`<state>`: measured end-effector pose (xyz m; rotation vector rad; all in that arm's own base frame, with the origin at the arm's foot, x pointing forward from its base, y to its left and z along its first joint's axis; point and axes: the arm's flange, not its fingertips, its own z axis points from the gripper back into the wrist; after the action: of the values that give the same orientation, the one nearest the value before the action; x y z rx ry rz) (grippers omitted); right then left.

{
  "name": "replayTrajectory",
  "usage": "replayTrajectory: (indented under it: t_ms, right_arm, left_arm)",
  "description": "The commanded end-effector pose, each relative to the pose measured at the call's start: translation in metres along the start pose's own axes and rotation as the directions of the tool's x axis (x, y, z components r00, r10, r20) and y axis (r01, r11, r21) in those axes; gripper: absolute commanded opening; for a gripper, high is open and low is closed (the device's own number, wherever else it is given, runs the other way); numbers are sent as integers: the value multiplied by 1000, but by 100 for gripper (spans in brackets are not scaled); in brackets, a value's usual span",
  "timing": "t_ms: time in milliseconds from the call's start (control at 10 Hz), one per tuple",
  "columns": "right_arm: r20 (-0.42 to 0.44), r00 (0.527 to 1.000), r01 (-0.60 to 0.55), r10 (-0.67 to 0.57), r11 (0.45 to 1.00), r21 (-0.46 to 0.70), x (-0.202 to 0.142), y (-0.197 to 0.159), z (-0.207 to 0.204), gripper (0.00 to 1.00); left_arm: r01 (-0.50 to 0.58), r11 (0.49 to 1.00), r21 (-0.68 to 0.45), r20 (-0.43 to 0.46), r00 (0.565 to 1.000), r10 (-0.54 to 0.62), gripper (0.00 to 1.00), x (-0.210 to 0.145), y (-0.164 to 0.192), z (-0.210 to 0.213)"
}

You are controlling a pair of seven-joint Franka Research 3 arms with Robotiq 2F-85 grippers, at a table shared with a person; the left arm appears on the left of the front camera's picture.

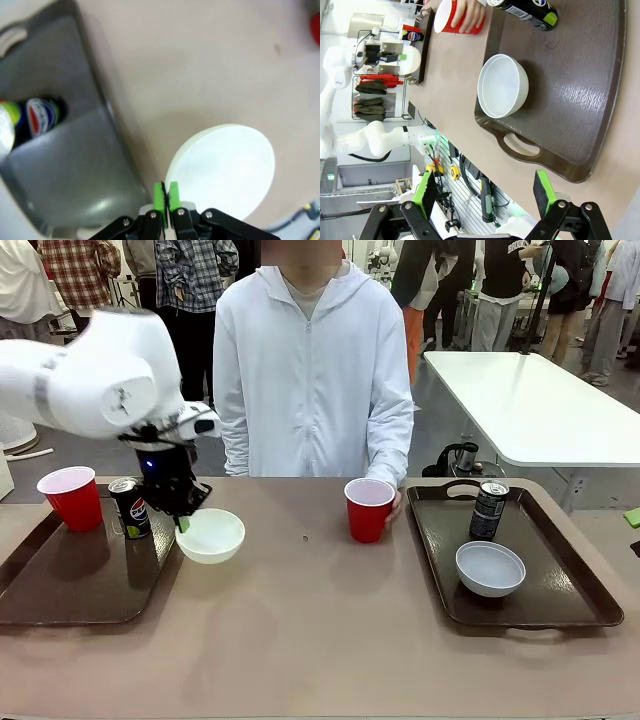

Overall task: Prepare tableware on both trays.
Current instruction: Pick up a Picnic Bowl from the table and place it on a Handle tray.

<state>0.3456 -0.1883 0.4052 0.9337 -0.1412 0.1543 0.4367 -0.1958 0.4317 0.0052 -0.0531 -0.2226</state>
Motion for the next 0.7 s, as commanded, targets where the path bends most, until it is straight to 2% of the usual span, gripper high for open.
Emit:
replayTrajectory:
  t_ms: [0, 200, 400, 600]
  right_arm:
    - [12, 1000, -12, 11, 1000, 17, -2, 0, 0, 100]
    - [12, 1000, -12, 11, 1000, 17, -2, 0, 0, 100]
    - [12, 1000, -12, 11, 1000, 17, -2, 0, 0, 100]
    - [12, 1000, -12, 11, 1000, 17, -2, 0, 0, 100]
  left_arm:
    - [-10, 999, -34, 1, 1000, 10, 0, -38, 26, 34]
    - [-34, 998, -48, -21, 999, 33, 0, -52, 55, 35]
    - [-51, 993, -108, -9, 999, 50, 0, -57, 104, 29]
    - [-72, 990, -119, 14, 997, 74, 0, -62, 139, 18]
